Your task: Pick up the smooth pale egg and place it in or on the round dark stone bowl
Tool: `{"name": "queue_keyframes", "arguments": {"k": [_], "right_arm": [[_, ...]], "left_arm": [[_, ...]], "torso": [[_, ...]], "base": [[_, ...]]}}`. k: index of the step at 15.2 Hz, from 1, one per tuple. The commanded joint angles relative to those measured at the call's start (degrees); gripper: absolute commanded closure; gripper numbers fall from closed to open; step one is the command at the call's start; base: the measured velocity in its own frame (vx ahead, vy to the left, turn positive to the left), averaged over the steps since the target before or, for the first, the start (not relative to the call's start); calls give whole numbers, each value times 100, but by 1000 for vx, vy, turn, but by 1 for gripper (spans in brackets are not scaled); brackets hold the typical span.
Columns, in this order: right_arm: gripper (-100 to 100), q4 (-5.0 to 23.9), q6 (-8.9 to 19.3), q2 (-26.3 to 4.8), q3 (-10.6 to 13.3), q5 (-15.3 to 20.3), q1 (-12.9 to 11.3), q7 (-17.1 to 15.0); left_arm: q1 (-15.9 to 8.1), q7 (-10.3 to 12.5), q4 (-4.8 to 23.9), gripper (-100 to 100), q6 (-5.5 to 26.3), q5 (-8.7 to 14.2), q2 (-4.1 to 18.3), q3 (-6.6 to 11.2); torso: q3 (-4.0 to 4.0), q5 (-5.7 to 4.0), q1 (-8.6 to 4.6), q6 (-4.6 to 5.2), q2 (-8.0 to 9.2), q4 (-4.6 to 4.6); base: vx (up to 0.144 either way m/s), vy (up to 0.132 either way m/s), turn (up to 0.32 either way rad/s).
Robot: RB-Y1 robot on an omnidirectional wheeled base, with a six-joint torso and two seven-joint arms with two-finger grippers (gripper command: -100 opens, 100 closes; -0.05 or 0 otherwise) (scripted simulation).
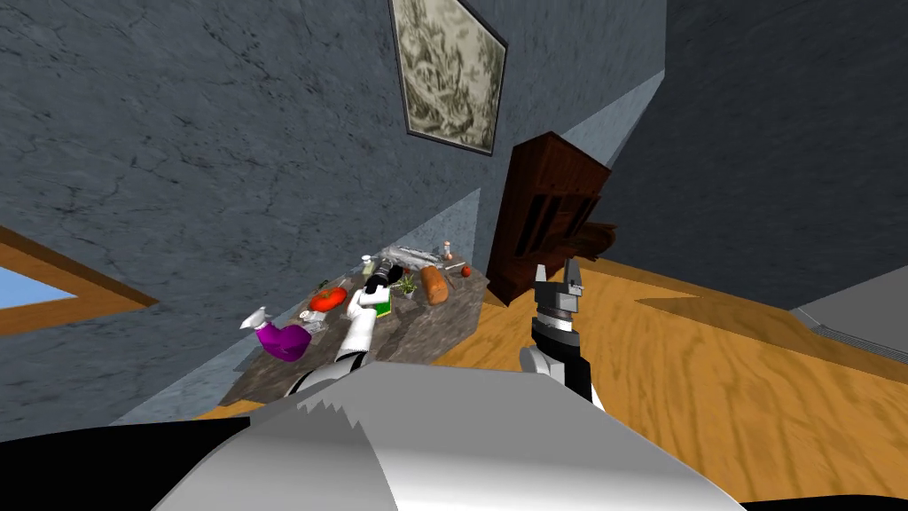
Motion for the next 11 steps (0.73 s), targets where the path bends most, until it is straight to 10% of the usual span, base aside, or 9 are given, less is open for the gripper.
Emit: {"name": "queue_keyframes", "arguments": {"k": [1, 4, 5, 11], "right_arm": [[0, 0, 0, 0, 0, 0, 0, 0], [0, 0, 0, 0, 0, 0, 0, 0], [0, 0, 0, 1, 0, 0, 0, 0], [0, 0, 0, 1, 1, 0, -1, 0]], "left_arm": [[-84, 47, 191, 100, -41, -14, -38, 151], [-128, 45, 291, 100, -65, -37, -74, 209], [-134, 45, 327, -100, -79, -45, -95, 226], [-331, -8, 180, -100, 222, -52, -45, 240]], "torso": [[0, 0, 0, 0, 0, 0], [-15, 5, 10, -2, -21, -10], [-24, 6, 15, 2, -34, -12], [-25, 2, 2, 4, -36, -11]], "base": [[64, 101, -89], [79, 81, -57], [7, 15, -2], [-17, 0, -13]]}}
